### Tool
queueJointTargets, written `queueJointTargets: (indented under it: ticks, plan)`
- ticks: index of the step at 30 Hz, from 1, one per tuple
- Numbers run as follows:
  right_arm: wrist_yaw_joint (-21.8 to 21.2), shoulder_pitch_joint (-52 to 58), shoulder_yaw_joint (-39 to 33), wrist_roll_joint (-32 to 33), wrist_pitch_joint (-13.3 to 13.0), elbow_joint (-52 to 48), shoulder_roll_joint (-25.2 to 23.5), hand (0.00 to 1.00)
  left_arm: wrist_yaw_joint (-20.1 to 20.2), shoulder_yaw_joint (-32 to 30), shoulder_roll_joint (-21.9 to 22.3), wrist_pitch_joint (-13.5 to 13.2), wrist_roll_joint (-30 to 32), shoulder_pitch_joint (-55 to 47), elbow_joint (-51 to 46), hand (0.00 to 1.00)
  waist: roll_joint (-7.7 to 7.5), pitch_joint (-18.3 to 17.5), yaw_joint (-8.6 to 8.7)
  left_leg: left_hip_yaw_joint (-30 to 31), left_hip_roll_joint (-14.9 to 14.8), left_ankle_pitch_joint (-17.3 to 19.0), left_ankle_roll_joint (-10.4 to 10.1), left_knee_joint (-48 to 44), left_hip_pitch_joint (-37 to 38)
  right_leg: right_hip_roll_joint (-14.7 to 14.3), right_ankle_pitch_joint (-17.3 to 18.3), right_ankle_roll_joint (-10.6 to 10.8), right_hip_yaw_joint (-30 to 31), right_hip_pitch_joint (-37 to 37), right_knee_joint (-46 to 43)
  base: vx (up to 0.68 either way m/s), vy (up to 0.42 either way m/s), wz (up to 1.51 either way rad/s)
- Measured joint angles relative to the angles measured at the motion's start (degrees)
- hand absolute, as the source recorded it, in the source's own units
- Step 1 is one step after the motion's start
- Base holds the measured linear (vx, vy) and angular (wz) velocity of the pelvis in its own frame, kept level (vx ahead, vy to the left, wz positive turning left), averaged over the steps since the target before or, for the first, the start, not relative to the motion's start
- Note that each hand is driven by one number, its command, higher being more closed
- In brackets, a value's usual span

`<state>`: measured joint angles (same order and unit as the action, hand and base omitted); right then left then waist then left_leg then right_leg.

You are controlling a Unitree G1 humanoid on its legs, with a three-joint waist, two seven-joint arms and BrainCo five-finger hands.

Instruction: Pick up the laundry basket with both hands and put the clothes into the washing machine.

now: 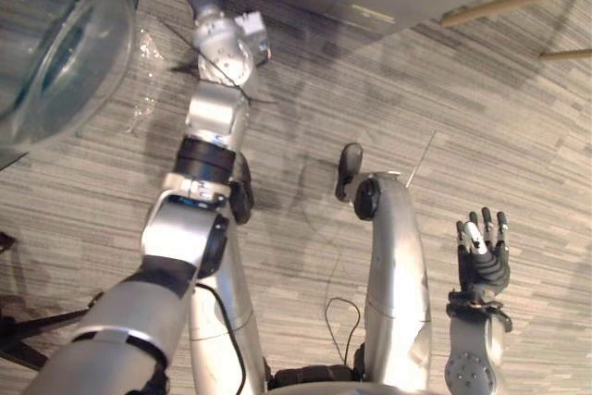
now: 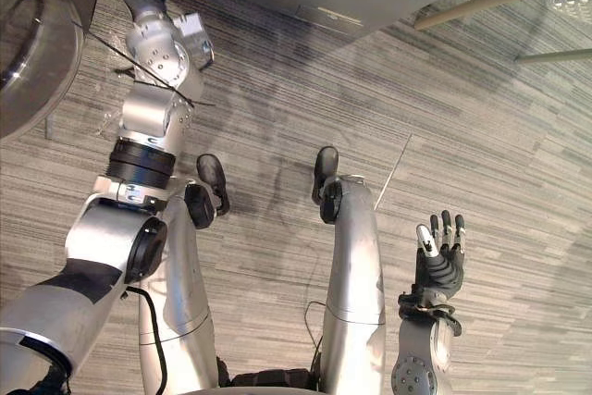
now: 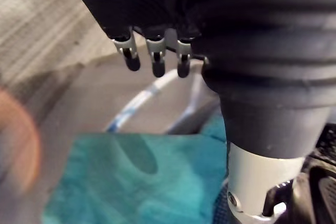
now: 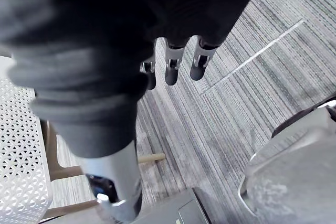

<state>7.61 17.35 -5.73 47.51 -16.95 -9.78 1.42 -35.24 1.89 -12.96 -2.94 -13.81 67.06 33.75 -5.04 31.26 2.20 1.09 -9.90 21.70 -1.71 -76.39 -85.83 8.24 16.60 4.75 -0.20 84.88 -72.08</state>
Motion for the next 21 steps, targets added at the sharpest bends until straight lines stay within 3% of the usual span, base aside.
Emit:
queueJointTargets:
  ticks: [10, 21]
  plan:
    - [0.01, 0.0, 1.22, -0.91, -0.18, 2.72, 0.34, 0.0, 0.91, -2.64, -0.62, -0.05, -1.96, -1.87, 3.38, 0.0, -0.56, -0.34, 0.04, 1.38, 0.29, -0.89, -1.48, 1.16, -0.78, 0.78, 1.0, -1.69, -1.91, 0.6, -0.76, -0.01, -0.021, 0.08]
    - [0.13, -1.24, 1.78, -1.0, -0.7, 5.21, 0.24, 0.0, 4.58, 0.49, -3.22, -0.04, -5.86, 4.25, 10.36, 0.0, -0.73, -0.44, 0.49, 3.48, 0.33, -0.97, -1.6, -1.24, -7.04, 0.89, 1.25, -2.08, -3.6, 5.26, -2.29, -0.01, 0.01, -0.02]
